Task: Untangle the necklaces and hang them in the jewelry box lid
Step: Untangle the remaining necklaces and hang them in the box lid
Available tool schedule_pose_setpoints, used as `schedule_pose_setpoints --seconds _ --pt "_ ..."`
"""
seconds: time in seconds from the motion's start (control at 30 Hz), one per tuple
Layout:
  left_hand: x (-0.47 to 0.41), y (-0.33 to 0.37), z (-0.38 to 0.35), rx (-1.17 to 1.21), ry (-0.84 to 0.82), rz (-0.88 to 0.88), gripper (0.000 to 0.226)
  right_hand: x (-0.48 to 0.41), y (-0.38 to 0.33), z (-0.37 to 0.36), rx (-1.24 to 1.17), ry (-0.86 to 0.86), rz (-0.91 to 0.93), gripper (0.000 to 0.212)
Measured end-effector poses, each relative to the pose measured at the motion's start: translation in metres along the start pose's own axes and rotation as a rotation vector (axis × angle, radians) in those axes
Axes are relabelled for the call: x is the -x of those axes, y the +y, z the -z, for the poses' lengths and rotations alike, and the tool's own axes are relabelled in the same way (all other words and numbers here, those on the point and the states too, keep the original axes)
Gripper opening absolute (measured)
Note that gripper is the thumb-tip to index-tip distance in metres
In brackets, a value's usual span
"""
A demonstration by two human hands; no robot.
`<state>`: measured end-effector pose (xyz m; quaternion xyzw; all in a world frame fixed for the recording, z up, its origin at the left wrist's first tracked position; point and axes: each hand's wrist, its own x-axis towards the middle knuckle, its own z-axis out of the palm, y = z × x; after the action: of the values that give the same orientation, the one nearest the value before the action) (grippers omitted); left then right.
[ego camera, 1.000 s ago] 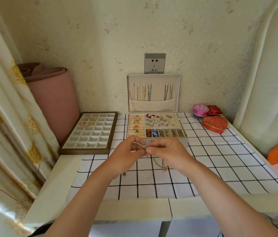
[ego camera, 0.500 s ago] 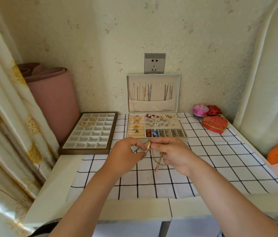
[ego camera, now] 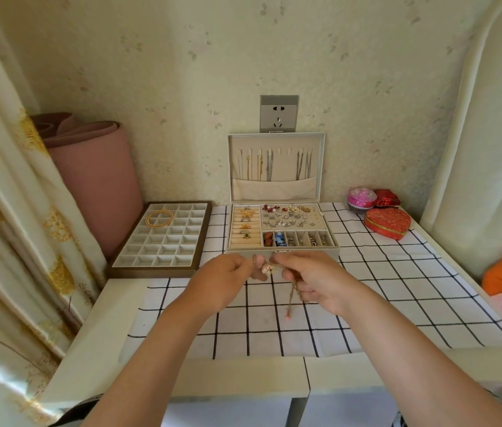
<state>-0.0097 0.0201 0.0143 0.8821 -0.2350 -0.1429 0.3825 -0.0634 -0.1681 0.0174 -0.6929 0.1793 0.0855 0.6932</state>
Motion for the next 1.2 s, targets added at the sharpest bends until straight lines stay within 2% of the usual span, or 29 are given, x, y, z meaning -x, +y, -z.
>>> schedule_pose_setpoints --seconds 0.1,0.2,0.33,0.43,0.6,0.8,0.9,1.0,1.2 --pt "-0.001 -0.004 0.006 -0.017 -0.048 0.073 0.061 0.006 -0.006 0.005 0.130 -0.049 -0.004 0.030" --pt "-0.001 0.000 0.008 0.114 -0.145 0.154 0.062 0.013 -0.010 0.004 0.352 -0.060 0.046 0.019" --pt "0.006 0.014 0.013 0.421 -0.215 0.183 0.049 0.013 -0.010 0.003 0.340 -0.024 0.122 0.009" --pt "0.008 0.013 0.018 0.629 -0.157 0.157 0.038 0.013 -0.010 0.007 0.321 0.015 0.157 0.016" --pt "0.007 0.016 0.017 0.577 0.041 0.135 0.025 0.015 -0.012 0.008 0.335 0.054 0.225 0.017" --pt "0.004 0.013 0.011 0.464 0.111 0.137 0.028 0.017 -0.014 0.007 0.358 0.027 0.265 0.016" --pt "0.001 0.009 0.004 0.377 0.101 0.156 0.020 0.013 -0.010 0.006 0.325 0.020 0.261 0.014" --pt "-0.001 0.009 -0.006 0.395 0.075 0.140 0.010 0.012 -0.008 0.005 0.304 0.000 0.255 0.017" --pt "0.004 0.018 -0.012 0.559 -0.073 -0.025 0.025 0.015 -0.011 0.004 0.341 -0.019 0.271 0.021"
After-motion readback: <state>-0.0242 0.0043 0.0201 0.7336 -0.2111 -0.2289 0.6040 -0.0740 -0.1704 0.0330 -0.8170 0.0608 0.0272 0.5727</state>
